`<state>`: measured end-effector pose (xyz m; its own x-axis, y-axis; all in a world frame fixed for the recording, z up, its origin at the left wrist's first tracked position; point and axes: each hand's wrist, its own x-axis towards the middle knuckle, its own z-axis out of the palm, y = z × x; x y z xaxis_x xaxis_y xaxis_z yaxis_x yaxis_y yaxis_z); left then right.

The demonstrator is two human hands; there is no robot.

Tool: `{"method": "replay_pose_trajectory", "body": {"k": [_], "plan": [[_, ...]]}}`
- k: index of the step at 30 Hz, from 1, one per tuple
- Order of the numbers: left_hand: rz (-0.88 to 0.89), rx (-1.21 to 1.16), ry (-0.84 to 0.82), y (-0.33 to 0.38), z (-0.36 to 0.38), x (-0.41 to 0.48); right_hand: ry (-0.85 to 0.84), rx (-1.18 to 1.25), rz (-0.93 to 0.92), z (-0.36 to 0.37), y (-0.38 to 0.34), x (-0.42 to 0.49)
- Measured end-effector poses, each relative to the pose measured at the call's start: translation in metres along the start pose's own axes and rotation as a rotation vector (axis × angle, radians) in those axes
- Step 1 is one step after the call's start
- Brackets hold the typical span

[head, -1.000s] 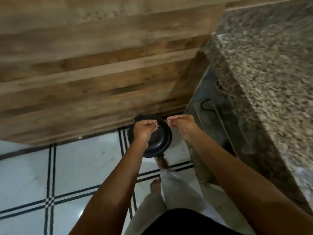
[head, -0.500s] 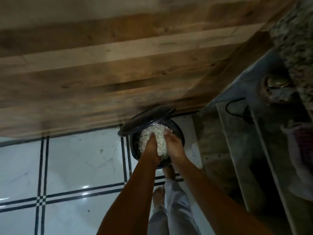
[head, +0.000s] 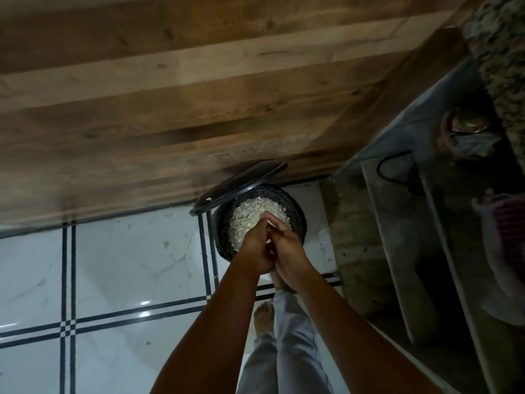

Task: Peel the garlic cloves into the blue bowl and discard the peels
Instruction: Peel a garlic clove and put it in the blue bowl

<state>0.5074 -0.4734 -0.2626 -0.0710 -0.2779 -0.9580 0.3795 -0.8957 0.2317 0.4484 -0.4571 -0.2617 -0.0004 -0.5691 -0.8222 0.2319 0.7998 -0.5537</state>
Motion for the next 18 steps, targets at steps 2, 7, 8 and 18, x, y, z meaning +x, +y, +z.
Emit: {"method": "replay_pose_trajectory", "body": {"k": [2, 7, 8, 18], "plan": [[0.017, -0.033, -0.028, 0.001, 0.0, 0.006, 0.065, 0.049, -0.025, -0.007, 0.002, 0.0], [0.084, -0.019, -0.065, -0.001, 0.001, 0.007, 0.025, 0.155, -0.091, -0.008, -0.013, -0.002], [0.105, -0.065, -0.078, -0.002, 0.003, 0.005, 0.018, 0.141, -0.122, -0.004, -0.014, -0.004], [0.081, -0.047, -0.154, -0.01, 0.002, 0.009, 0.041, 0.035, -0.091, -0.015, -0.024, -0.004]]}}
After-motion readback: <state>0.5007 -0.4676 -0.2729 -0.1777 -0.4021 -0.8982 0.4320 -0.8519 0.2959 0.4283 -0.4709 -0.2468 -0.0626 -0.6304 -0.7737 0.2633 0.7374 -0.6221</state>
